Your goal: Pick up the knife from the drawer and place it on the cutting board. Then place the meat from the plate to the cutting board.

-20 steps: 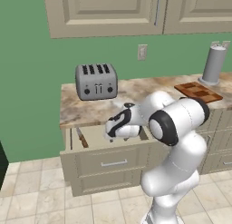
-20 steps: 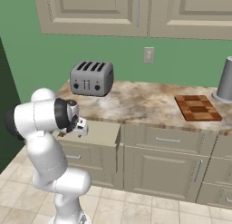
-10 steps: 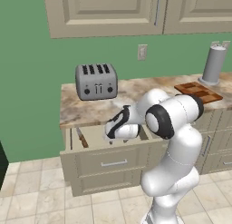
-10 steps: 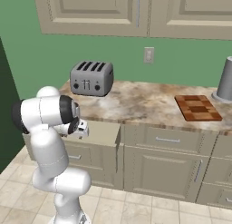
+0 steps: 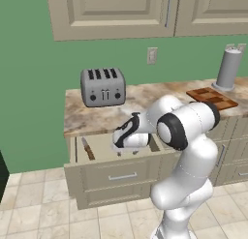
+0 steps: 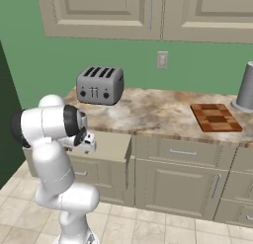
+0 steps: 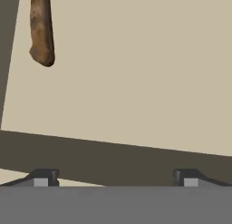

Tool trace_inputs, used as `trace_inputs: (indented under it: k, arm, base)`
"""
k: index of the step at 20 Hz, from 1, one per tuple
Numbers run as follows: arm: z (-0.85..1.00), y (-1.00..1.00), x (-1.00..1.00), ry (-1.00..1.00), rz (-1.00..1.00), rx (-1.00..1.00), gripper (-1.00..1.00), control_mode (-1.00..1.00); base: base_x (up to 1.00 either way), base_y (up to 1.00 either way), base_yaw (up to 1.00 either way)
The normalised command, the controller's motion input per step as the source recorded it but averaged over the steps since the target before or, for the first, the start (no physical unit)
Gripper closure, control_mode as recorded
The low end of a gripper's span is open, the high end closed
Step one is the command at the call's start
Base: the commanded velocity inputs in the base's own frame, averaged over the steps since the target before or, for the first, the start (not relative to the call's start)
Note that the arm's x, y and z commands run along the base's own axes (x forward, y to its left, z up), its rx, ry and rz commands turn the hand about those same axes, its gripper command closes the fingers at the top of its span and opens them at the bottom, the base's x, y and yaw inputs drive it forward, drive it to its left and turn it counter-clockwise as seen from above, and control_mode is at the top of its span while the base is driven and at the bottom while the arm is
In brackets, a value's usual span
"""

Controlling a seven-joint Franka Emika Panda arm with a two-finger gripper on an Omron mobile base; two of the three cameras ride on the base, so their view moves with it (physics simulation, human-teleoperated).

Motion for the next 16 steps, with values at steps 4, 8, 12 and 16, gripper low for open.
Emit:
trace_inputs:
  k: [4, 8, 12, 16]
  arm:
    - [0.0, 0.0, -0.48, 0.16, -0.1, 0.0, -1.0, -1.0]
    - [-0.01, 0.0, -0.57, 0.14, -0.1, 0.0, -1.0, -1.0]
    - [0.0, 0.0, -0.74, 0.0, -0.03, 0.0, -1.0, -1.0]
    - [0.0, 0.03, -1.0, -0.26, -0.03, 0.0, -1.0, -1.0]
  base:
    - [0.0, 0.0, 0.0]
    - [0.0, 0.0, 0.0]
    - [0.0, 0.0, 0.0]
    - [0.0, 0.0, 0.0]
